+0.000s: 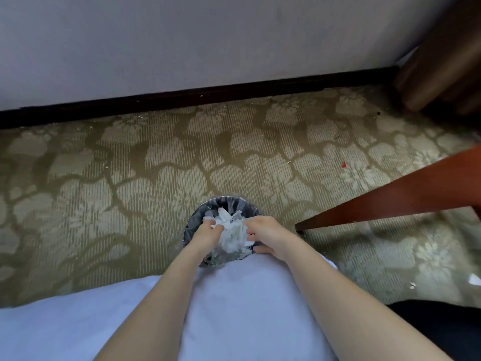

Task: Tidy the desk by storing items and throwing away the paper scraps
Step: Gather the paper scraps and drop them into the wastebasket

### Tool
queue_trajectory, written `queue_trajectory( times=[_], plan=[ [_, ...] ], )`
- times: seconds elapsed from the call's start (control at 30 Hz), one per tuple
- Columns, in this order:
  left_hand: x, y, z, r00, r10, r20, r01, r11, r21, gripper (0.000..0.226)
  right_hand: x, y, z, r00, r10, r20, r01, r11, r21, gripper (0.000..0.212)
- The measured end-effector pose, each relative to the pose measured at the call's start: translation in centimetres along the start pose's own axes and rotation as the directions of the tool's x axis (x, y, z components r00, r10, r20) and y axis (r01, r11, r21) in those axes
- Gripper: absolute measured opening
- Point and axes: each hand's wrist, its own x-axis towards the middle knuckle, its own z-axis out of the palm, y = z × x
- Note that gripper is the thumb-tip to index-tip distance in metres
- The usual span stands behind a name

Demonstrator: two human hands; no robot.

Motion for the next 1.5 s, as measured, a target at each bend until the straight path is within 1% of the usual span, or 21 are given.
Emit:
queue_trajectory(
  times=[0.1,0.17,0.2,0.27,0.37,0.43,0.5,0.57,0.67,0.83,0.93,1.0,1.1,1.2,1.23,1.3,1.37,1.5],
  plan=[
    [-1.9,1.2,-0.1,0.99,0.133,0.045,-0.138,0.981,0.134,0.038,-1.8,0.3,-1.4,0.991,-0.125,-0.04,0.124,0.992,-0.024,0.032],
    [-3.9,2.4,-0.1,0.975,0.207,0.087,-0.222,0.947,0.234,0.035,-3.5,0.5,-2.6,0.976,-0.207,-0.063,0.201,0.976,-0.083,0.03],
    [-5.0,3.1,-0.1,0.96,0.257,0.111,-0.279,0.907,0.314,0.034,-4.4,0.7,-3.2,0.967,-0.244,-0.07,0.234,0.965,-0.119,0.027],
    [-7.5,4.8,0.0,0.918,0.365,0.156,-0.395,0.797,0.457,0.032,-6.6,1.0,-4.5,0.945,-0.315,-0.086,0.295,0.937,-0.188,0.019],
    [-12.2,7.6,0.2,0.832,0.498,0.244,-0.545,0.652,0.527,0.026,-11.1,1.2,-6.4,0.904,-0.414,-0.103,0.381,0.892,-0.244,0.017],
    [-15.7,9.6,0.3,0.755,0.587,0.293,-0.634,0.539,0.554,0.024,-14.7,1.5,-7.7,0.869,-0.481,-0.115,0.428,0.849,-0.311,0.012],
    [-19.3,11.5,0.5,0.679,0.649,0.343,-0.703,0.442,0.557,0.023,-18.4,1.8,-9.2,0.805,-0.573,-0.154,0.466,0.771,-0.433,0.011],
    [-23.1,13.3,0.9,0.618,0.673,0.407,-0.754,0.358,0.551,0.024,-22.2,2.3,-10.6,0.736,-0.648,-0.195,0.491,0.709,-0.505,0.012],
    [-28.7,15.9,1.9,0.52,0.687,0.507,-0.801,0.187,0.569,0.025,-28.0,3.4,-12.6,0.644,-0.72,-0.259,0.527,0.663,-0.531,0.012],
    [-37.4,19.5,4.3,0.347,0.714,0.608,-0.84,-0.052,0.54,0.024,-37.8,6.6,-15.7,0.481,-0.793,-0.375,0.562,0.607,-0.562,0.013],
    [-42.2,20.8,7.1,0.239,0.708,0.665,-0.847,-0.183,0.499,0.024,-42.9,9.6,-17.6,0.399,-0.798,-0.452,0.558,0.602,-0.571,0.013],
    [-45.1,21.3,9.6,0.175,0.688,0.704,-0.844,-0.264,0.468,0.024,-46.0,12.2,-18.9,0.343,-0.78,-0.524,0.534,0.62,-0.574,0.014],
    [-48.9,21.6,14.1,0.076,0.638,0.766,-0.836,-0.377,0.398,0.021,-50.2,16.6,-20.5,0.273,-0.732,-0.624,0.455,0.67,-0.586,0.014],
    [-52.0,21.5,19.2,-0.044,0.558,0.829,-0.841,-0.468,0.271,0.012,-53.7,21.4,-21.7,0.222,-0.662,-0.716,0.388,0.733,-0.558,0.014],
    [-53.0,21.3,20.9,-0.077,0.532,0.843,-0.843,-0.487,0.23,0.013,-54.7,23.1,-22.0,0.206,-0.635,-0.744,0.367,0.755,-0.543,0.014],
    [-54.7,20.9,24.8,-0.121,0.487,0.865,-0.858,-0.49,0.156,0.019,-56.7,26.8,-22.6,0.182,-0.569,-0.802,0.322,0.805,-0.498,0.014],
    [-56.0,20.2,28.3,-0.151,0.458,0.876,-0.887,-0.454,0.084,0.024,-58.0,30.2,-23.1,0.164,-0.492,-0.855,0.272,0.856,-0.44,0.014],
    [-58.4,18.4,36.3,-0.247,0.46,0.853,-0.917,-0.395,-0.053,0.025,-60.0,38.0,-24.6,0.056,-0.305,-0.951,0.149,0.944,-0.295,0.012]
  ],
)
